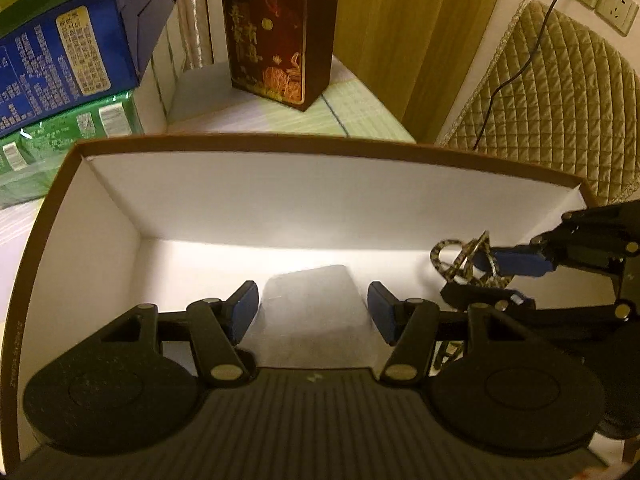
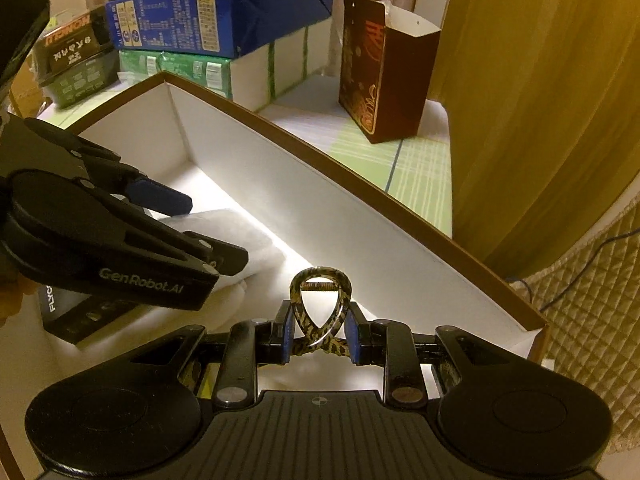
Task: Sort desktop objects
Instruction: 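Carry the claw clip and floss-pick box over the brown box and open both tools, then withdraw both tools from the brown box back toward the table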
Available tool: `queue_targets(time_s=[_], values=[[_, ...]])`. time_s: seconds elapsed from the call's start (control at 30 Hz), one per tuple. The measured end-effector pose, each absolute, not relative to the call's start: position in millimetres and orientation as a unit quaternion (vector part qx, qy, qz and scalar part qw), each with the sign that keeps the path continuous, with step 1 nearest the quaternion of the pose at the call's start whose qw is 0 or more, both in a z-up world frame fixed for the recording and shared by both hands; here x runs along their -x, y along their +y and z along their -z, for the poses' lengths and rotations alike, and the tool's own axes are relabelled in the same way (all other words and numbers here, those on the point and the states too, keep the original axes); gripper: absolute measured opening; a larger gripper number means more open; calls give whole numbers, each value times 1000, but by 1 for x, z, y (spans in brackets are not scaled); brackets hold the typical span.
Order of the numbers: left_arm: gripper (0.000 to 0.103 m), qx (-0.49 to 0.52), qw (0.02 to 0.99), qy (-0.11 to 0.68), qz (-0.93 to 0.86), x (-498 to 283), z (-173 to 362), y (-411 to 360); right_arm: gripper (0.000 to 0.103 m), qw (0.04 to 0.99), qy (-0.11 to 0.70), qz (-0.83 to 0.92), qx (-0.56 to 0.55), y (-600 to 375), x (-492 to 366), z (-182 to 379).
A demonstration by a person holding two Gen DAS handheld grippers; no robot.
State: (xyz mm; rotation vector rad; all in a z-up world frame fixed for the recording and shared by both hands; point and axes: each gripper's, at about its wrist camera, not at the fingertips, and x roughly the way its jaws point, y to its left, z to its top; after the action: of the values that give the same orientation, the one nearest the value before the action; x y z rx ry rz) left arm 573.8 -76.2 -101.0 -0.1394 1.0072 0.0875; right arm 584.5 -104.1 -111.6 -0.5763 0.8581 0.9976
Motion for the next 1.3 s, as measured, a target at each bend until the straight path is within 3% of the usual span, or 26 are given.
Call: queue_targets(time_s=[0.2,0.27,0.3,0.33,0.47,0.53,0.63,0.83,1.3], values=[[60,59,874,481,-38,-572,97,-76,27,761,389,-452,255,-106,-585,110],[62,64,874,480,-39,-570,95,-73,52,765,384,-456,242,-109,-584,107],[64,66,875,479,-39,-568,94,-72,70,769,378,-458,235,-111,-583,104],[65,67,875,478,-40,-566,92,-70,73,774,371,-459,228,-114,-581,101],[71,62,879,470,-46,-555,83,-65,76,779,362,-464,217,-122,-575,91],[73,58,882,466,-46,-550,78,-64,83,780,360,-465,214,-126,-572,87],[83,50,886,459,-47,-538,69,-64,90,781,362,-464,209,-133,-563,82],[89,38,890,452,-48,-509,53,-62,99,782,362,-468,196,-148,-538,71],[92,46,892,446,-59,-438,24,-69,101,797,365,-453,159,-179,-488,36]])
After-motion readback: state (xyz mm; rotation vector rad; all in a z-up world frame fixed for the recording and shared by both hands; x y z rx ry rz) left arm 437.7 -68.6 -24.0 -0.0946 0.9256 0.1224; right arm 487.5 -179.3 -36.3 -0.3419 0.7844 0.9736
